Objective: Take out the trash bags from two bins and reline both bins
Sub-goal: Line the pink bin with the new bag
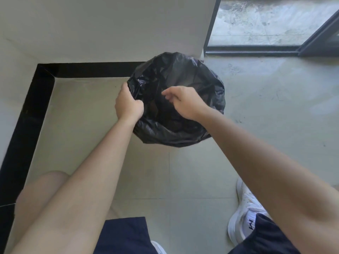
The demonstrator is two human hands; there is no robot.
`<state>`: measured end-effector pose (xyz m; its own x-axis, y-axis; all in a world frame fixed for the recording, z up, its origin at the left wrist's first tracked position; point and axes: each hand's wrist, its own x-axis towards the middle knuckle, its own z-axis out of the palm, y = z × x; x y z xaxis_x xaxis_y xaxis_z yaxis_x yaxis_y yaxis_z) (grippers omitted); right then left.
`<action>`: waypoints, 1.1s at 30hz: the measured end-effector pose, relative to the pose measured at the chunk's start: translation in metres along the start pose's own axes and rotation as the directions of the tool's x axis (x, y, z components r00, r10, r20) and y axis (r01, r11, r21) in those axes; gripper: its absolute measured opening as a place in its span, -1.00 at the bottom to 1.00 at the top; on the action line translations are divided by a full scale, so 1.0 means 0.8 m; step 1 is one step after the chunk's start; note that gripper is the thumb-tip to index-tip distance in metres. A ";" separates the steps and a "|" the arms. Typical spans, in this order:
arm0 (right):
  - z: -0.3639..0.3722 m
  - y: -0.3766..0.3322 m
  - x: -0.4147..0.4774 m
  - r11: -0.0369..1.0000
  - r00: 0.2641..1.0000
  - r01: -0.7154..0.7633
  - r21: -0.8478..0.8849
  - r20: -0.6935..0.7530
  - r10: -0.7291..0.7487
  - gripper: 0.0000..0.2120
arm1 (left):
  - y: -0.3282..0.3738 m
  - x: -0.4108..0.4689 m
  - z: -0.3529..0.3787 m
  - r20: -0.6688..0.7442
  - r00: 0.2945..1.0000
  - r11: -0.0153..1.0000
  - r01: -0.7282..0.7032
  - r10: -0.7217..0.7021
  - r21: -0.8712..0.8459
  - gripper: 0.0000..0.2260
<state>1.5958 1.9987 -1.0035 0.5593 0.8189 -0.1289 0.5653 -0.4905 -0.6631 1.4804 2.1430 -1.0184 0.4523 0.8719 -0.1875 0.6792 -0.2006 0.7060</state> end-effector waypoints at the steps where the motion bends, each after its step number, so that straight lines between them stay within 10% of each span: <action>1: 0.006 0.007 0.016 0.995 0.984 -0.069 -0.067 0.159 0.079 -0.56 | -0.008 -0.006 -0.001 -0.002 1.000 1.000 -0.001 0.001 0.016 -0.41; 5: 0.017 0.048 0.046 0.856 0.879 -0.269 -0.441 0.251 0.406 -0.68 | -0.029 -0.033 -0.003 -0.081 0.996 0.998 0.035 -0.039 -0.050 -0.34; 9: 0.015 0.033 0.042 0.862 0.913 -0.203 -0.464 0.228 0.338 -0.80 | -0.022 -0.043 0.001 -0.123 0.980 0.977 0.132 -0.154 -0.169 -0.34; 13: 0.001 0.008 -0.008 0.951 0.955 -0.034 -0.307 -0.290 -0.060 -0.66 | -0.011 -0.030 0.007 -0.175 0.935 0.825 0.170 -0.307 -0.539 -0.42; 16: -0.002 0.005 -0.043 0.961 0.820 -0.240 -0.135 -0.559 0.126 -0.38 | 0.003 -0.038 0.012 -0.224 0.900 0.766 0.163 -0.373 -0.621 -0.41; 19: -0.001 0.028 -0.047 0.765 0.717 -0.524 0.375 -0.291 0.633 -0.16 | 0.004 -0.046 0.018 -0.175 0.901 0.716 0.184 -0.397 -0.673 -0.45; 22: 0.008 0.040 -0.048 0.552 0.683 -0.509 0.660 -0.081 0.726 -0.21 | -0.002 -0.043 0.010 -0.237 0.904 0.892 0.253 -0.355 -0.374 -0.37; 27: 0.018 0.026 -0.033 0.684 0.756 -0.431 0.588 -0.178 0.630 -0.38 | -0.017 -0.021 -0.005 -0.198 0.974 0.994 -0.109 0.110 0.017 -0.30; 33: -0.012 0.036 0.011 0.762 0.831 -0.400 0.509 -0.150 0.536 -0.39 | -0.004 0.013 -0.012 -0.107 0.985 0.979 0.114 -0.133 -0.168 -0.23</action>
<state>1.6223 1.9889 -1.0167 0.8587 0.3724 -0.3521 -0.1016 -0.5497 -0.8292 1.4769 2.1569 -1.0161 0.2936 0.9335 -0.2056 0.6198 -0.0222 0.7844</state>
